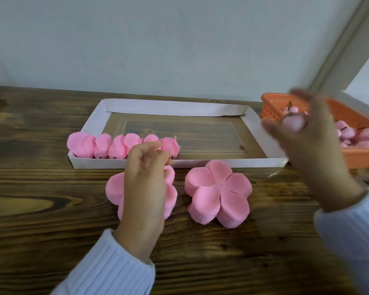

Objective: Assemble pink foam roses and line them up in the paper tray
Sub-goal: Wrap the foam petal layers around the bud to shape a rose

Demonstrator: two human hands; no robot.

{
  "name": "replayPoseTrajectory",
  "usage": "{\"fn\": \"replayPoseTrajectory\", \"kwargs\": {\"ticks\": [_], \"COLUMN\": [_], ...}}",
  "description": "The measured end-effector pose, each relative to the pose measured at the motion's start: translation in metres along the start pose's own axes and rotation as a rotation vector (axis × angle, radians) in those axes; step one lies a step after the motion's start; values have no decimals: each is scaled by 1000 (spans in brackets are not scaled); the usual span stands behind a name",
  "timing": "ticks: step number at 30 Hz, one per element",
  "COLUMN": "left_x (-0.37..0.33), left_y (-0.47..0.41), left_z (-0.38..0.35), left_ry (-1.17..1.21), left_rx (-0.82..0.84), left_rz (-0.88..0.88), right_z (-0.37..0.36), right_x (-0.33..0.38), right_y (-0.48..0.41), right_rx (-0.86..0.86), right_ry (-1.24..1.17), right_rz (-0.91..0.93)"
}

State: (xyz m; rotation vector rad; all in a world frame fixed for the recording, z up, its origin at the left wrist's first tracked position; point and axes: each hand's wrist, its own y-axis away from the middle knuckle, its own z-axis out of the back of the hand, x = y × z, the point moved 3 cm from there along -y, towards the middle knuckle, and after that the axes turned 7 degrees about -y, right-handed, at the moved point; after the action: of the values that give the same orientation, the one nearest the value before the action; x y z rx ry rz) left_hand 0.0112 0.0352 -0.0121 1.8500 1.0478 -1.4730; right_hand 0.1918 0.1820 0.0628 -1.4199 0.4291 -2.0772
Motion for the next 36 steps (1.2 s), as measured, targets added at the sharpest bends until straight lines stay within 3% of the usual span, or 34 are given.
{"fn": "replayPoseTrajectory", "kwargs": {"ticks": [5, 8, 36], "left_x": [3, 2, 7], "left_y": [1, 2, 1], "left_z": [1, 1, 3], "left_ry": [-61, -71, -90], "left_rx": [-1, -3, 15], "left_rz": [-10, -23, 0], "right_z": [-53, -63, -63], "right_x": [-17, -25, -31], "right_y": [36, 41, 49], "right_rx": [341, 429, 307], "right_ry": [150, 236, 289], "right_rz": [-29, 44, 36]}}
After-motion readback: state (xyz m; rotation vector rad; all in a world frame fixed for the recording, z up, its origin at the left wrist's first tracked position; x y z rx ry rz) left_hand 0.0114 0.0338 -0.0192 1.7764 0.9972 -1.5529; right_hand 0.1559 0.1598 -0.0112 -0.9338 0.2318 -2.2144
